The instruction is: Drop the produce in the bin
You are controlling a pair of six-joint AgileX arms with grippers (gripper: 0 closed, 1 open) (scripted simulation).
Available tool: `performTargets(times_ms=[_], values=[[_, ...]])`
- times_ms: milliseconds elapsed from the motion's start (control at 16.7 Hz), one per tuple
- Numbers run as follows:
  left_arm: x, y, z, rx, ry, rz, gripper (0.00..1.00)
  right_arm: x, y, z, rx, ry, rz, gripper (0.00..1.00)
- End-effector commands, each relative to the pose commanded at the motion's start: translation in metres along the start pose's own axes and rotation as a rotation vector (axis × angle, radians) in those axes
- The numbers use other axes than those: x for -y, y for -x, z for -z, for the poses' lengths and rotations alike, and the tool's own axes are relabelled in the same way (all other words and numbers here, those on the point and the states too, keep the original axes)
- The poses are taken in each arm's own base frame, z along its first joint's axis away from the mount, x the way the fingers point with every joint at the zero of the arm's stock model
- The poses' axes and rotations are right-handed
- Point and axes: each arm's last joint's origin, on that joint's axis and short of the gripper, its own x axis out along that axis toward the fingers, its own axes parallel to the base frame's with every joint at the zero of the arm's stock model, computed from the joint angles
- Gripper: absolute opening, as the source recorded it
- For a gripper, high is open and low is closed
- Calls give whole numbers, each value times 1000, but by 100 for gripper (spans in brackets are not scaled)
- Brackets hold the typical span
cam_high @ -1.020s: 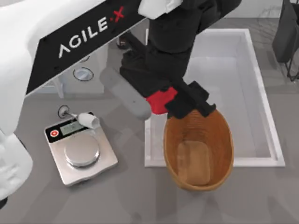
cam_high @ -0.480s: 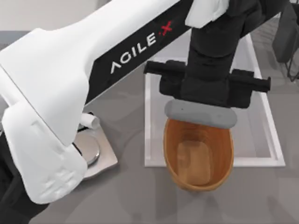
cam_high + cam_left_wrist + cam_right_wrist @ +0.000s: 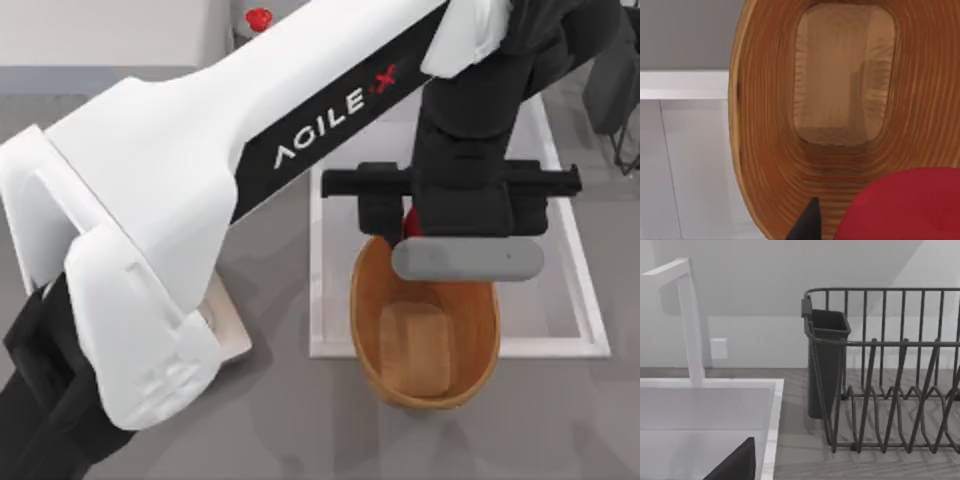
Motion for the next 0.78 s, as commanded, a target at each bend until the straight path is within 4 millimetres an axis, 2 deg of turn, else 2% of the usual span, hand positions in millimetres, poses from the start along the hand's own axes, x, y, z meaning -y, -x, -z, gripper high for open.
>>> performTargets(times_ms=[360, 780], values=[[0, -2, 1, -2, -3, 0, 0, 0, 0, 0, 0, 0, 0, 100], [-3, -32, 2, -20, -22, -10, 0, 0, 0, 0, 0, 0, 0, 100]])
